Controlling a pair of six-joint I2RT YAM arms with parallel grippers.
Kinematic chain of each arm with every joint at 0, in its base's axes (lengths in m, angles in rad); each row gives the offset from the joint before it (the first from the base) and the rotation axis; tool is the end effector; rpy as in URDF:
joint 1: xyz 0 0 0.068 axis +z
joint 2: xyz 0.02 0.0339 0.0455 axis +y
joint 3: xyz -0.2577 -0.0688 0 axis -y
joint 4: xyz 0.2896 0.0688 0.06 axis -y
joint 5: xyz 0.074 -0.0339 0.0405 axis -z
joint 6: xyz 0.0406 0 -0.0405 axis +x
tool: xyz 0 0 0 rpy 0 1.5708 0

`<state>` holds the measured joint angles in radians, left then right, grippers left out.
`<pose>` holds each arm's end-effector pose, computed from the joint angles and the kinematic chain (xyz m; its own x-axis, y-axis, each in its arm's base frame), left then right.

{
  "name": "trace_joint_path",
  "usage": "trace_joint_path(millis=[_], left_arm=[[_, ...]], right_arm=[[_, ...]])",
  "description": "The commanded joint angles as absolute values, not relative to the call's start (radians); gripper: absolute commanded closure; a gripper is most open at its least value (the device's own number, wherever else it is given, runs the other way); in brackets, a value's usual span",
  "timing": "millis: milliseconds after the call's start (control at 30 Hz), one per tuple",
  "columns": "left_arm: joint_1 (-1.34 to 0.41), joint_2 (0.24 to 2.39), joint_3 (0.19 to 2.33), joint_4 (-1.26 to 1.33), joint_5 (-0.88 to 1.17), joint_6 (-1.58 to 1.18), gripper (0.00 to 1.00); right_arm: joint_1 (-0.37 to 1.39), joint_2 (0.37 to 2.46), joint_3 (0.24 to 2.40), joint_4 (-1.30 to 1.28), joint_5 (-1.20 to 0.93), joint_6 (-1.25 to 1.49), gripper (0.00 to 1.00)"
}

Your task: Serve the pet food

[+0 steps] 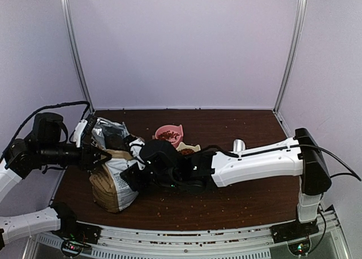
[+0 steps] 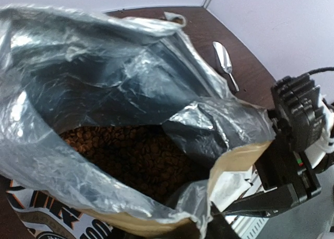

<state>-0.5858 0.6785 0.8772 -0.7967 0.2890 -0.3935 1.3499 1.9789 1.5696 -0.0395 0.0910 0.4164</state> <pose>0.1476 -0.1118 0.3277 -0.7117 0.0312 -0.7018 0.4908 0.7367 -0.4651 0.1164 0.5016 0.2402 -0.4727 -0.2666 -0.8399 -0.8338 0.4438 0.3284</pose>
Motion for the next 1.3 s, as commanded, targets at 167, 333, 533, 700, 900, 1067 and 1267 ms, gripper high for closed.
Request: trace_joint_path(millis=[167, 333, 533, 700, 900, 1067, 1267], left_arm=[[-0.614, 0.640, 0.891, -0.736, 0.314, -0.304, 1.00], [-0.614, 0.638, 0.909, -0.758, 0.310, -0.284, 1.00], [-0.614, 0.647, 0.931, -0.766, 0.310, -0.270, 1.00], [-0.614, 0.652, 0.945, -0.767, 0.301, -0.264, 1.00], [-0.614, 0.671, 0.962, -0.768, 0.300, -0.254, 1.00], [-0.614, 0.681, 0.976, -0.773, 0.296, -0.248, 1.00], [-0.612, 0.672, 1.076, -0.887, 0.083, -0.214, 1.00]], right_arm=[[1.363, 1.812, 1.566, -0.174, 0.223, 0.382, 0.20], [1.315, 1.736, 1.625, -0.337, 0.263, 0.382, 0.17], [1.255, 1.881, 1.897, -0.568, 0.295, 0.335, 0.26], [1.232, 2.041, 2.164, -0.641, 0.259, 0.296, 0.28], [1.200, 2.167, 2.308, -0.656, 0.208, 0.315, 0.34], [1.180, 2.196, 2.304, -0.626, 0.168, 0.343, 0.51], [1.167, 2.155, 2.302, -0.660, 0.249, 0.386, 1.00]])
